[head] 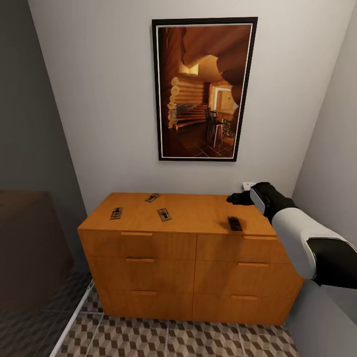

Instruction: Take the four mousetraps from the cabinet in the bathroom and place them on the bathroom floor. Make sure all four end up on the same floor surface, and ensure that at least two of them are either under or directly next to the same bathroom sink.

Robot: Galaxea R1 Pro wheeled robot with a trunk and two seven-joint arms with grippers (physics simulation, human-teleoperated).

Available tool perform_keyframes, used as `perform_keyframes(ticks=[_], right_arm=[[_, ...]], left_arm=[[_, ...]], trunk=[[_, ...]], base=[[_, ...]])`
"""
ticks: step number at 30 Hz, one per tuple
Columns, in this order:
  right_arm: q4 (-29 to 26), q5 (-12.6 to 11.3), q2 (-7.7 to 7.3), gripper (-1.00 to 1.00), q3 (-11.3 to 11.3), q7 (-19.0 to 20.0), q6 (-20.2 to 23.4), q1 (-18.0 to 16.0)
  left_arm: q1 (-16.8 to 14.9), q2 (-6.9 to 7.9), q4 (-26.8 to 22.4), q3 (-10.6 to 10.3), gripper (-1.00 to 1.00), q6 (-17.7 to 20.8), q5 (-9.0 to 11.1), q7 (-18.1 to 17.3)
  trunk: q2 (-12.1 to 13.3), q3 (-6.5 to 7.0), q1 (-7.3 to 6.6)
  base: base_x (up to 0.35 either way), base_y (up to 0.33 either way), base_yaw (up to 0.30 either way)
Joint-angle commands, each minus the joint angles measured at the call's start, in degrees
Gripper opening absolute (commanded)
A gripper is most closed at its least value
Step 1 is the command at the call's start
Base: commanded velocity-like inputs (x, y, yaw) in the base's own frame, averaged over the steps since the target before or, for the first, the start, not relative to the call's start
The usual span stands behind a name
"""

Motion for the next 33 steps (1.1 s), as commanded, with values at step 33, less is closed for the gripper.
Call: perform_keyframes(ticks=[33], right_arm=[[-7.7,0.1,-1.99,1.00,0.1,0.1,18.4,0.0]], left_arm=[[0.0,-0.06,0.2,-0.3,1.00,-0.1,0.0,0.0]], trunk=[[0.0,-0.05,0.00]], base=[[0.000,0.000,0.000]])
